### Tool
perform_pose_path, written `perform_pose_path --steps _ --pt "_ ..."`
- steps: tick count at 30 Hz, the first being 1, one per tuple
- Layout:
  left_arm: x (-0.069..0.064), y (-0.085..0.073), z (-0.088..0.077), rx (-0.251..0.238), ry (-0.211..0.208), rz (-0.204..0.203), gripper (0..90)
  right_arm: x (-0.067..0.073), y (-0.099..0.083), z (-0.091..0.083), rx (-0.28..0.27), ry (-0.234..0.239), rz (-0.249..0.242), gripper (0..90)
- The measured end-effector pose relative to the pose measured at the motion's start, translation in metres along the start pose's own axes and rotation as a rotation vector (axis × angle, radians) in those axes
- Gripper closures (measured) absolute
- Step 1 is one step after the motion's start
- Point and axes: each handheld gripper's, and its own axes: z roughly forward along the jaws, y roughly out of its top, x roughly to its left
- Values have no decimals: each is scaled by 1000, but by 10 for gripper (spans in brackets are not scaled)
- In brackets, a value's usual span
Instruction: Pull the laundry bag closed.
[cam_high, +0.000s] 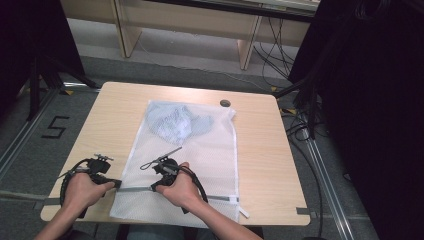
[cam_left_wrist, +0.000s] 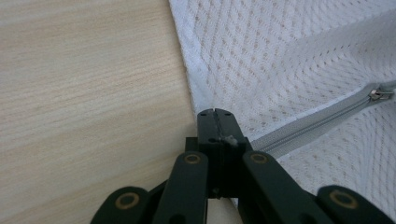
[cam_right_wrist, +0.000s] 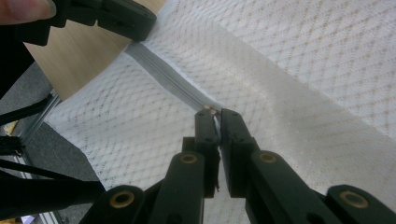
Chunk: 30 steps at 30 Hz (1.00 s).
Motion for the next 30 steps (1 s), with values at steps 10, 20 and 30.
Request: perform_pose_path --steps 10,20,30 --pt "0 0 0 2 1 1 899 -7 -3 -5 -1 -18 -28 870" --pt "0 0 0 3 -1 -1 899 -9 -7 -9 3 -15 -17 870" --pt "0 0 0 -1 1 3 899 -12 -9 -12 -6 -19 -25 870"
